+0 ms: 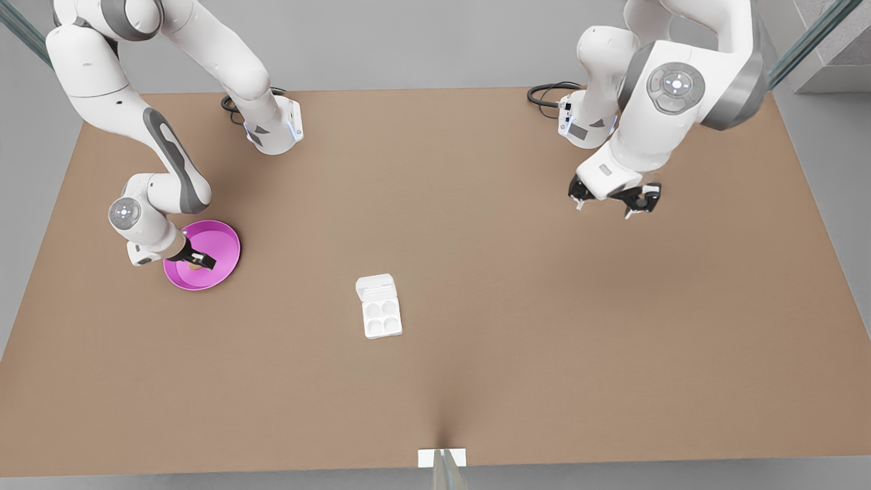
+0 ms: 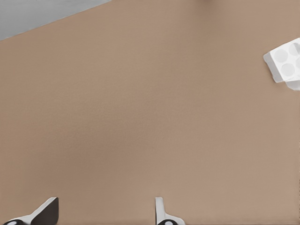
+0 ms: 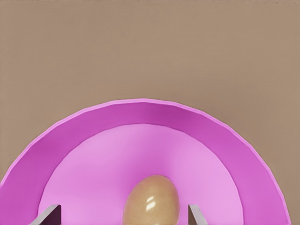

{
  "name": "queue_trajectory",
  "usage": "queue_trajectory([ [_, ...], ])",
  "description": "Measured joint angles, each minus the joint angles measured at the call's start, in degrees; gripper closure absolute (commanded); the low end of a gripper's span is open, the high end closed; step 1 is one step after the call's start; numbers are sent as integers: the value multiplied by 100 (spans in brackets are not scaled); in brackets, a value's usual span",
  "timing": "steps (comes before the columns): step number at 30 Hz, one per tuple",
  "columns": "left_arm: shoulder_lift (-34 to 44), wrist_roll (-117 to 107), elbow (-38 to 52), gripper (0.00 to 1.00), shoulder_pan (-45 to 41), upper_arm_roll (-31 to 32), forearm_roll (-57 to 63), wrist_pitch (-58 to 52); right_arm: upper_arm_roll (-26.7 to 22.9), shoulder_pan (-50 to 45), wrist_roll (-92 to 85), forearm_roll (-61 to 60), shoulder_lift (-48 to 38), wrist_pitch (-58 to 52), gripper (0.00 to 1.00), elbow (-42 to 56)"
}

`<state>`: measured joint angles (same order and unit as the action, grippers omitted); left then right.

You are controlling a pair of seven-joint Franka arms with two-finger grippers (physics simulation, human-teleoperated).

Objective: Pack egg into the box and close the box lid

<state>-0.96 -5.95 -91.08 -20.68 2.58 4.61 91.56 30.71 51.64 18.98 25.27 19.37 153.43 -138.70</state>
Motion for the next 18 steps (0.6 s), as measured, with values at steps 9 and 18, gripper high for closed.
queue_trajectory([
  [9,-1,-7,0,0,-247,1,7,-4,-14,184,-4,224,190,137,31,8],
  [18,-9,-12,0,0,29,1,16,9,-14,171,-13,268,206,211,36,6],
])
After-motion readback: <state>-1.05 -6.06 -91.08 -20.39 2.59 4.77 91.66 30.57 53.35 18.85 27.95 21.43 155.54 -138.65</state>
